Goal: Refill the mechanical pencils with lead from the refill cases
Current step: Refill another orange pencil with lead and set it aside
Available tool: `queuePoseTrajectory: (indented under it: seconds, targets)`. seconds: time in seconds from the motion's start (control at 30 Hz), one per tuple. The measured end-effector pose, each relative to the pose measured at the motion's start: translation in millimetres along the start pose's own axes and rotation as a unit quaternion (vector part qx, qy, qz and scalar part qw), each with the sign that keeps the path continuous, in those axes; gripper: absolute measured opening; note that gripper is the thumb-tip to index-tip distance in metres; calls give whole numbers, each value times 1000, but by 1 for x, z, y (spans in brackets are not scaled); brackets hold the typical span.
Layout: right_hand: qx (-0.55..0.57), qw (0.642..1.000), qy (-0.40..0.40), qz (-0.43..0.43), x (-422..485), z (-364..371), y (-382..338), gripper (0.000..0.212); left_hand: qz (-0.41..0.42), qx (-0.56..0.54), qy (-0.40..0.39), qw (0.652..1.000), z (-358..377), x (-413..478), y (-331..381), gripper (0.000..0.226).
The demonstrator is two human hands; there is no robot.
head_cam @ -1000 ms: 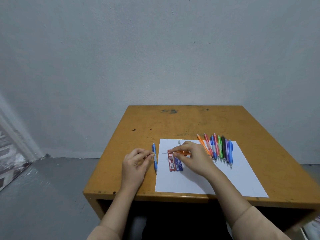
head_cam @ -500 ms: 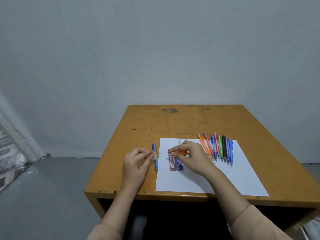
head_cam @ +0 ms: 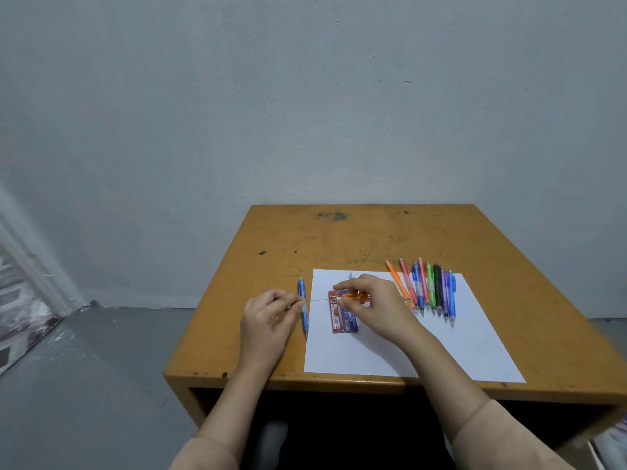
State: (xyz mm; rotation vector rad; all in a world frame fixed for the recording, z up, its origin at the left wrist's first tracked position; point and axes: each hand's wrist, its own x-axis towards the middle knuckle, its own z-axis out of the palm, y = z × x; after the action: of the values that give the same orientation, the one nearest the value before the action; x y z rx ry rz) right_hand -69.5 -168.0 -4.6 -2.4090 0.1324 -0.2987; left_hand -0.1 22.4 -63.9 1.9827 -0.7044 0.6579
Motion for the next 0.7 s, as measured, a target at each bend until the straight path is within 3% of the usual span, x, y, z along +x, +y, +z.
queuePoseTrajectory:
  seconds: [0.3, 0.5, 0.7]
  targets:
    - [-16, 1000, 1, 3, 0, 2, -3, 27, 8, 1, -7, 1000, 1, -1, 2, 17]
    - [-28, 1000, -11, 0, -1, 5, -5, 29, 28, 10, -16, 999, 4, 0, 2, 30]
    - [-11, 1000, 4, -4, -1, 9, -5, 30, 12, -6, -12, 1000, 11, 3, 12, 25]
